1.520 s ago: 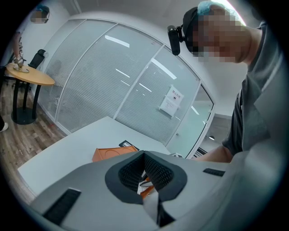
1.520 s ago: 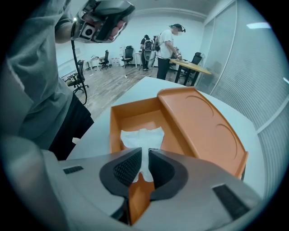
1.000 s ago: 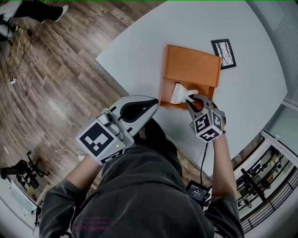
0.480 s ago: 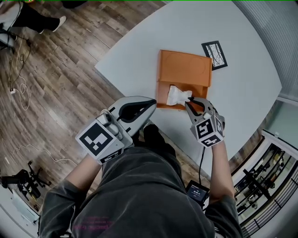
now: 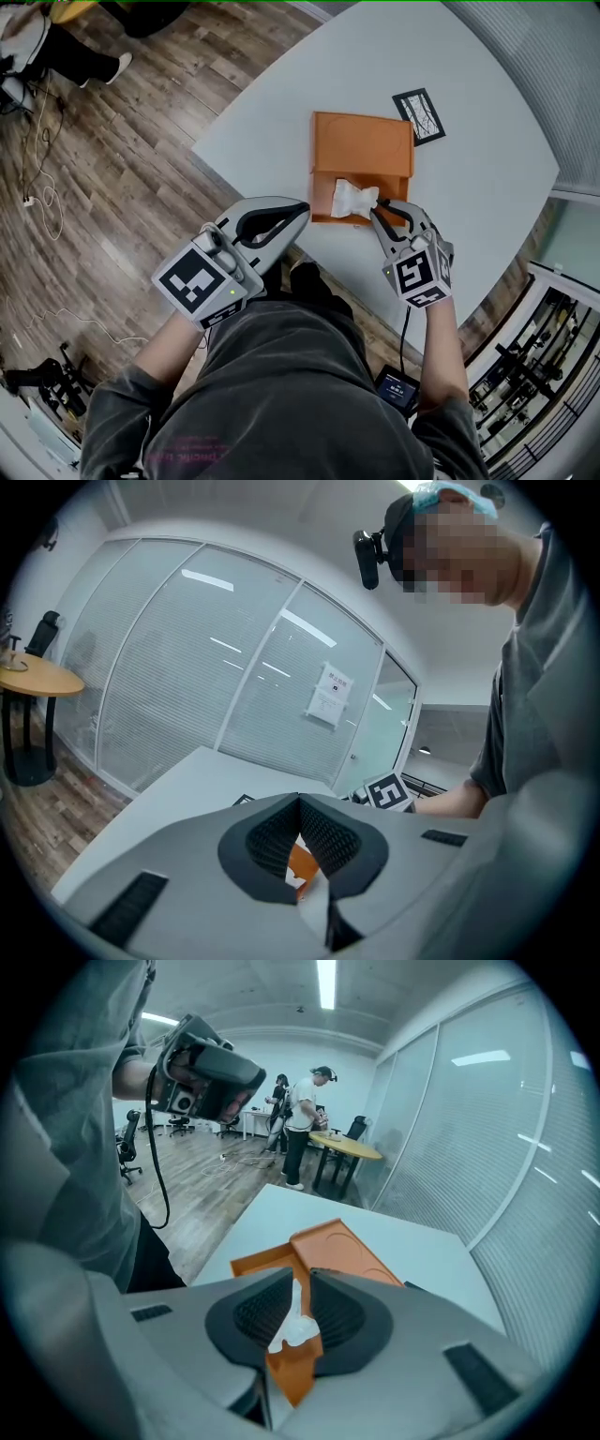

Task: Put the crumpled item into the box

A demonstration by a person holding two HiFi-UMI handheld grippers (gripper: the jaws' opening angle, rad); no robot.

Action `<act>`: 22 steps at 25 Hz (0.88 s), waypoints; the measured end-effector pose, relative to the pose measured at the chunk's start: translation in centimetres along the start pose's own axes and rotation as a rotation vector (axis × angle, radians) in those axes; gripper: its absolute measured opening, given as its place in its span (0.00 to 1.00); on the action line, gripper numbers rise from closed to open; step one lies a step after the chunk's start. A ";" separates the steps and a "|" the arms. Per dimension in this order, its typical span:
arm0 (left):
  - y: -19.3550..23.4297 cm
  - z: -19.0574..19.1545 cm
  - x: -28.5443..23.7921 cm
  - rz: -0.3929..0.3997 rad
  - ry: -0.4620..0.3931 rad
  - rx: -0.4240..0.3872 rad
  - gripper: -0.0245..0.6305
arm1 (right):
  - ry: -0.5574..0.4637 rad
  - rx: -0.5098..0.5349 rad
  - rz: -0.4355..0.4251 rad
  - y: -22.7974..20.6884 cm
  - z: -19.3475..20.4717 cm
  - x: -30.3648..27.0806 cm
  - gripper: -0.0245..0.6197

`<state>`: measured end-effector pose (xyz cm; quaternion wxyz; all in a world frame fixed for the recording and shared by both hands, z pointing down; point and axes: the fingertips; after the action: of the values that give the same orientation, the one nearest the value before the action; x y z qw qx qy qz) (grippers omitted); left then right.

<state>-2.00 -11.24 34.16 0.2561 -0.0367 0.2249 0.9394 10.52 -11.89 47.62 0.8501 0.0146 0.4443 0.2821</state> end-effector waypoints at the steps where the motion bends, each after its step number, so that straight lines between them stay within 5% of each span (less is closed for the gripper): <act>1: -0.1 -0.1 0.0 0.002 -0.001 -0.004 0.06 | -0.011 0.000 0.008 -0.1 -0.5 0.4 0.13; 22: -1.3 -2.8 0.5 0.032 -0.016 -0.075 0.06 | -0.251 -0.028 0.166 -1.9 -9.9 8.4 0.08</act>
<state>-1.92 -11.30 31.03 0.2412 -0.0354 0.1879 0.9515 7.56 -11.55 34.86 0.8729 0.0744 0.3280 0.3535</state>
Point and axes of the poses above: the fingertips, and each gripper's own axes: x backward along the fingers, y to its left, z out of its underside, and after that the axes turned 4 degrees about z, right-handed
